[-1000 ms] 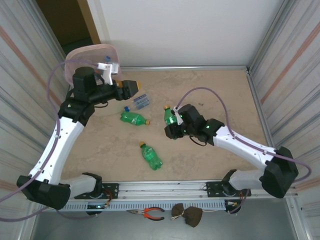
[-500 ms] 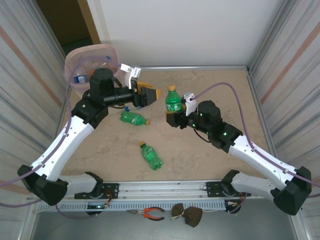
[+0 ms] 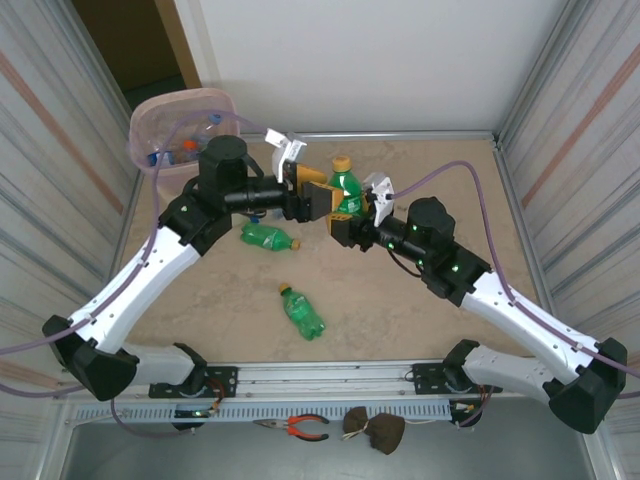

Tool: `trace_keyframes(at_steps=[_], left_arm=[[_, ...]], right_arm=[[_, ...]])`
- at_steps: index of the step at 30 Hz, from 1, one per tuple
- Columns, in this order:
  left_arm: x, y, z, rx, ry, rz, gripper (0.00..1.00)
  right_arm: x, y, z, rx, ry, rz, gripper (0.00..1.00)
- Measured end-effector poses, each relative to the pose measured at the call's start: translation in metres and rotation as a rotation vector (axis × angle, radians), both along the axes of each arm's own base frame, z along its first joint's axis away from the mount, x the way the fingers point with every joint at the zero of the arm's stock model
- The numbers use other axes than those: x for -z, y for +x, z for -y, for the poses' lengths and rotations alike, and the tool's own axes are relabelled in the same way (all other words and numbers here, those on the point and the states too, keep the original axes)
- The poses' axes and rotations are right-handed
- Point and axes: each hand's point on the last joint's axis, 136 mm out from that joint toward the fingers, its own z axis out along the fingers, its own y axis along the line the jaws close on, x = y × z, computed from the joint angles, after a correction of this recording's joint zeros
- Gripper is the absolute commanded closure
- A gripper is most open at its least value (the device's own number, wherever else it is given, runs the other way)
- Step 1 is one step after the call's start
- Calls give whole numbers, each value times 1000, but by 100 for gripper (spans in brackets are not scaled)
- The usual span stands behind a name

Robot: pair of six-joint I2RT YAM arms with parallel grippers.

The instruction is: Put the plastic bottles in the bin

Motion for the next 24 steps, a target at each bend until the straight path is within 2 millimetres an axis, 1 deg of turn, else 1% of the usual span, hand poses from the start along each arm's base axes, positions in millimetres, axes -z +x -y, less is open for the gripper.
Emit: trace_keyframes(at_steps=[5,11,18,24], left_arm=[[9,1,17,25,22,-21,16],[19,5,32,33,72,-35,23],[23,6,33,14,117,-5,32],[25,5,33,3,136,16,36]], right_arm=[[-11,-1,-1,-8,9,37,45],[-10,2,-4,-13,-5,52,45],[-8,2,-4,-14,-26,63,45],[-6,2,-4,-14,-33,58,45]])
